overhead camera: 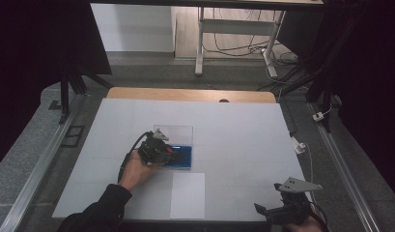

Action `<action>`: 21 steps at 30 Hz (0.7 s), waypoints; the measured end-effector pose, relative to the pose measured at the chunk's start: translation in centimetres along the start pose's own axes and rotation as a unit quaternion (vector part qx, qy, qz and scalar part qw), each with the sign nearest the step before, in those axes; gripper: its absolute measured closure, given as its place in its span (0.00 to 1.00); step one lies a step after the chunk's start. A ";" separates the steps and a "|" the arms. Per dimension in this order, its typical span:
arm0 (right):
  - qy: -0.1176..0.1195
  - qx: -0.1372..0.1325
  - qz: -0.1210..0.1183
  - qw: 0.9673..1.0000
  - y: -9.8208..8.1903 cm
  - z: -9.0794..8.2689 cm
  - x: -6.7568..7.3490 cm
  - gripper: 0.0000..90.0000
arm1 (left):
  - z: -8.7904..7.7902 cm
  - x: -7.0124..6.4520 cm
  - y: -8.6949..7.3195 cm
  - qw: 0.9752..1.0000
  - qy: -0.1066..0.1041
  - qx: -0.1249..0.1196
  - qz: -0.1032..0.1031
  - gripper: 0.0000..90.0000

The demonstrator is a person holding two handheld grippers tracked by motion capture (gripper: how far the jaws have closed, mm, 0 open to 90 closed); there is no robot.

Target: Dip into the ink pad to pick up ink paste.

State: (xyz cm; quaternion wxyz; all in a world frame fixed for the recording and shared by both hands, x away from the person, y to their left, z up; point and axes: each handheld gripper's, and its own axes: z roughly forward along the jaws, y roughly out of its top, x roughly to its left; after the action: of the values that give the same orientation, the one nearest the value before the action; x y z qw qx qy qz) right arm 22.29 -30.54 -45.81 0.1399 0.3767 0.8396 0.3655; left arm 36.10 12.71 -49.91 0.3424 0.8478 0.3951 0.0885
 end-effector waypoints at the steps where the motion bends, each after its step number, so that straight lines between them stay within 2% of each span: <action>1: 0.000 0.000 0.001 1.000 0.0 0.0 0.0 0.00 | 0.0 0.1 0.0 1.000 -0.003 -0.001 -0.002 0.66; 3: 0.000 -0.001 0.001 1.000 0.0 0.0 -0.1 0.00 | 0.0 0.1 -0.1 1.000 -0.003 -0.002 -0.001 0.66; 8: 0.002 -0.003 0.002 1.000 0.0 -0.1 -0.1 0.00 | 0.0 -0.3 0.0 1.000 0.009 -0.004 0.020 0.65; 12: 0.001 -0.006 0.005 1.000 0.0 -0.1 -0.2 0.00 | 0.1 -0.5 0.0 0.999 0.016 -0.008 0.029 0.65; 21: 0.005 -0.009 0.008 1.000 0.0 -0.2 -0.2 0.00 | -0.2 -0.5 0.1 0.999 0.018 -0.010 0.029 0.65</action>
State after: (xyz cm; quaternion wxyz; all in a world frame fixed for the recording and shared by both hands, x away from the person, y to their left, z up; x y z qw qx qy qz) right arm 22.35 -30.82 -45.74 0.1363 0.3805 0.8340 0.3756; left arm 35.77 12.39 -49.65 0.3412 0.8538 0.3752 0.1174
